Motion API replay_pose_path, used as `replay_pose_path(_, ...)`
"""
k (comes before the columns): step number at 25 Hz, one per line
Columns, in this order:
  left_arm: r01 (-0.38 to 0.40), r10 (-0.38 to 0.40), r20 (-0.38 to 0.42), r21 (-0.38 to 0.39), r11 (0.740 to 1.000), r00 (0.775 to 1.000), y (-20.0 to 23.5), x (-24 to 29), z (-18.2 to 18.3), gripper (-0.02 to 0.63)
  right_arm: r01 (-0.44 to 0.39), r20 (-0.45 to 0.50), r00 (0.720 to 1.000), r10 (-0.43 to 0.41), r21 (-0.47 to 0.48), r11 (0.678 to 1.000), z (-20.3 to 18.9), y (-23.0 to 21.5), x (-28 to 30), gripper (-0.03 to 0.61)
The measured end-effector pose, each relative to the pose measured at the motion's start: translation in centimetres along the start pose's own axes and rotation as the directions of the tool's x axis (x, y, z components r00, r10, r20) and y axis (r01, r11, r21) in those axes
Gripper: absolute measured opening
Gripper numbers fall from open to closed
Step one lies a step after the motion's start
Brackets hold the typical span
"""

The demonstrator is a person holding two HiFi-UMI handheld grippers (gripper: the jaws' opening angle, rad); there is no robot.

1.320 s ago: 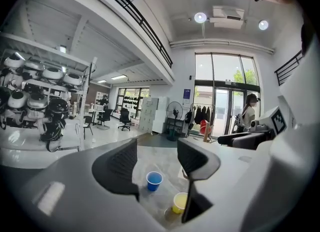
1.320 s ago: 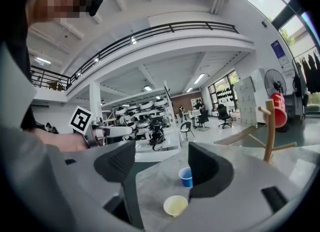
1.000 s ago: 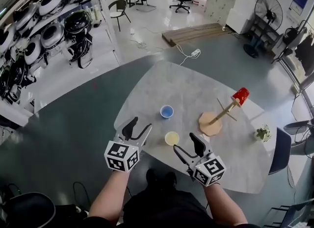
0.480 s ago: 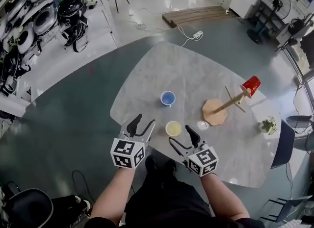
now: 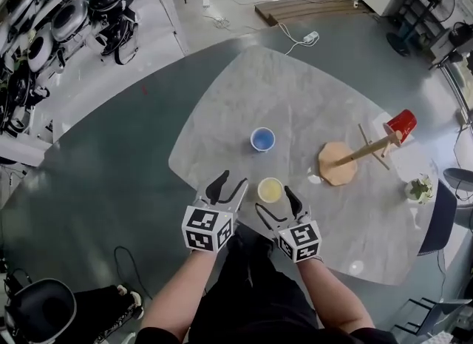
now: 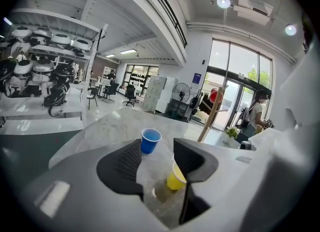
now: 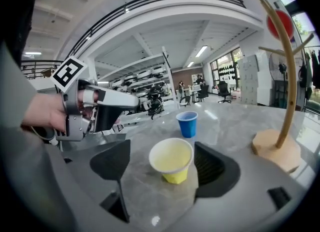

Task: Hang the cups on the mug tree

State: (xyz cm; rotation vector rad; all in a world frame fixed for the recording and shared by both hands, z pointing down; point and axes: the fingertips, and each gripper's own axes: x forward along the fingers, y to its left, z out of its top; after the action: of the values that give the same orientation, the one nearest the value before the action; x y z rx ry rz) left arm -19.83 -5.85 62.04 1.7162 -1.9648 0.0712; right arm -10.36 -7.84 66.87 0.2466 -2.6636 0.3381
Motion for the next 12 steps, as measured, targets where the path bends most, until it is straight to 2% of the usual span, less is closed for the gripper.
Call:
replay_pose_path(4, -0.002, 0.002, -0.015, -0.005, 1.000, 1.000, 0.2, 0.1, -0.4, 0.206, 0.022, -0.014, 1.000, -0.022, 0.005, 1.000, -1.6, -0.4, 1.4, 0.360)
replay_pose_path(7, 0.010, -0.010, -0.032, 0.025, 1.000, 0.999, 0.2, 0.1, -0.7, 0.202, 0.038, -0.029, 0.999, -0.037, 0.015, 0.999, -2.7, -0.9, 2.2, 0.360)
replay_pose_path(12, 0.015, -0.011, -0.065, 0.062, 0.998, 0.998, 1.1, 0.2, -1.4, 0.201, 0.046, -0.043, 0.998, -0.047, -0.026, 0.999, -3.4, -1.1, 4.0, 0.359)
